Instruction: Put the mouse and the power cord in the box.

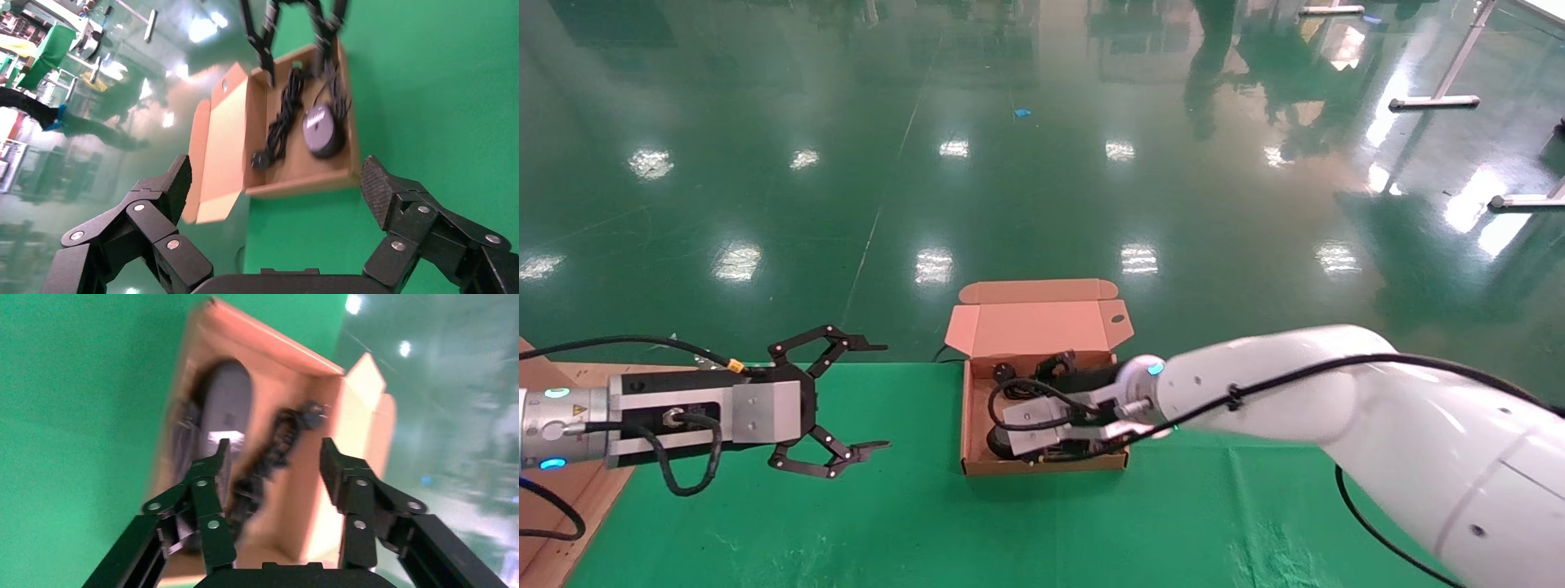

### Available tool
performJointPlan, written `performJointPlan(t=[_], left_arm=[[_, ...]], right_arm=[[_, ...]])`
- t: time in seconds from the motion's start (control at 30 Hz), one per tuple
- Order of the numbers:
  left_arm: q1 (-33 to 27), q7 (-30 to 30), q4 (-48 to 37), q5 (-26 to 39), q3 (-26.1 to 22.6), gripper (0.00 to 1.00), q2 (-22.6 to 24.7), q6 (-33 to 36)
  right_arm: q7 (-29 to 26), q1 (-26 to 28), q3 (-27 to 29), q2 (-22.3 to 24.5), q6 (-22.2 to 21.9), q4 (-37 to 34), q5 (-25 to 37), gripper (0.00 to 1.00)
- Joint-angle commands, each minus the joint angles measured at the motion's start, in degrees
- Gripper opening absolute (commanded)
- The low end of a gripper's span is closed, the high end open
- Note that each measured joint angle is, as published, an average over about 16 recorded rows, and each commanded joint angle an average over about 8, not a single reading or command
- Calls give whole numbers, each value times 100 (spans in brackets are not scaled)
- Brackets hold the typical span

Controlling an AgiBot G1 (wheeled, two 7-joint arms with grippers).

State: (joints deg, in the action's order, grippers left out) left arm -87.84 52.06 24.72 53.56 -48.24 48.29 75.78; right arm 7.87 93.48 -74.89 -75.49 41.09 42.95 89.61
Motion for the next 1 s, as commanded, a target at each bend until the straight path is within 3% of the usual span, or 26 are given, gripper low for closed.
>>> performJointPlan(t=[0.03,1.0], left_arm=[[70,-167,130,-31,86,100,-36,26],[1451,-3468,2697,-646,1779,100,-733,547]], right_arm=[[-47,-79,144,90,109,68,-117,100],[-1014,-1737,3202,2197,2426,1663,-2597,100]])
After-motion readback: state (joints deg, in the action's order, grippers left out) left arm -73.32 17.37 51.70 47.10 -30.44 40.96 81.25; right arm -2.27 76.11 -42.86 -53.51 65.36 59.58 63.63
